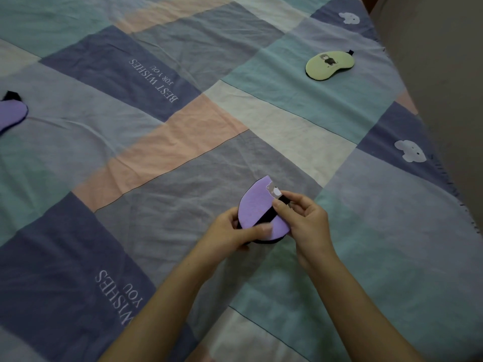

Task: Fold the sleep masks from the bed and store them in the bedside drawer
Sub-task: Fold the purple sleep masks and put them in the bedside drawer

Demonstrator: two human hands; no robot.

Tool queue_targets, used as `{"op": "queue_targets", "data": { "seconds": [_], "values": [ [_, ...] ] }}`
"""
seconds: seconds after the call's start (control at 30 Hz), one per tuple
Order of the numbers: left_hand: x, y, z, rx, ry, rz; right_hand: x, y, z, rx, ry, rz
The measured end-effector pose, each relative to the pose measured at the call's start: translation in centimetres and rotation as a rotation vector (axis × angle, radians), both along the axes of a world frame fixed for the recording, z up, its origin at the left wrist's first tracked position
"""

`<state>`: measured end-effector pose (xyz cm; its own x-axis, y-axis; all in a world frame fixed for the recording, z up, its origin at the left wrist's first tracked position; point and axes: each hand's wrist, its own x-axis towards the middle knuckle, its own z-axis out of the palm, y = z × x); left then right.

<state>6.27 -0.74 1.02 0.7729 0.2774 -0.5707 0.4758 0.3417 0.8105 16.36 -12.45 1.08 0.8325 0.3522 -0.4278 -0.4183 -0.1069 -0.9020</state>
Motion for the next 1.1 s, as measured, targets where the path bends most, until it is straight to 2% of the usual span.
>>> {"op": "queue_targets", "data": {
  "seconds": [0.1,0.23,0.4,0.57,0.7,0.93,1.1],
  "values": [
    [0.0,-0.2,-0.6,0.008,-0.014,0.115,-0.3,0.1,-0.4,0.039,0.120,-0.041],
    [0.4,1.2,-0.8,0.014,-0.063,0.270,0.4,0.7,0.0,0.012,0.199,0.128],
    [-0.3,3.3,-0.3,0.166,-0.094,0.307,0.4,2.6,0.8,-0.028,0.041,0.311],
    [-4.1,5.7,0.6,0.175,-0.102,0.398,-2.0,6.4,1.7,-0.047,-0.086,0.419],
    [-9.9,7.7,1.3,0.263,-0.075,0.407,-6.6,10.1,1.9,-0.062,-0.144,0.542],
    [-24.5,11.9,0.8,0.231,-0.065,0.702,-19.7,16.8,2.6,-0.055,-0.036,0.808],
    [-39.8,15.8,0.0,0.230,-0.013,0.937,-32.9,22.8,1.8,-0.107,0.047,1.068]
  ]
}}
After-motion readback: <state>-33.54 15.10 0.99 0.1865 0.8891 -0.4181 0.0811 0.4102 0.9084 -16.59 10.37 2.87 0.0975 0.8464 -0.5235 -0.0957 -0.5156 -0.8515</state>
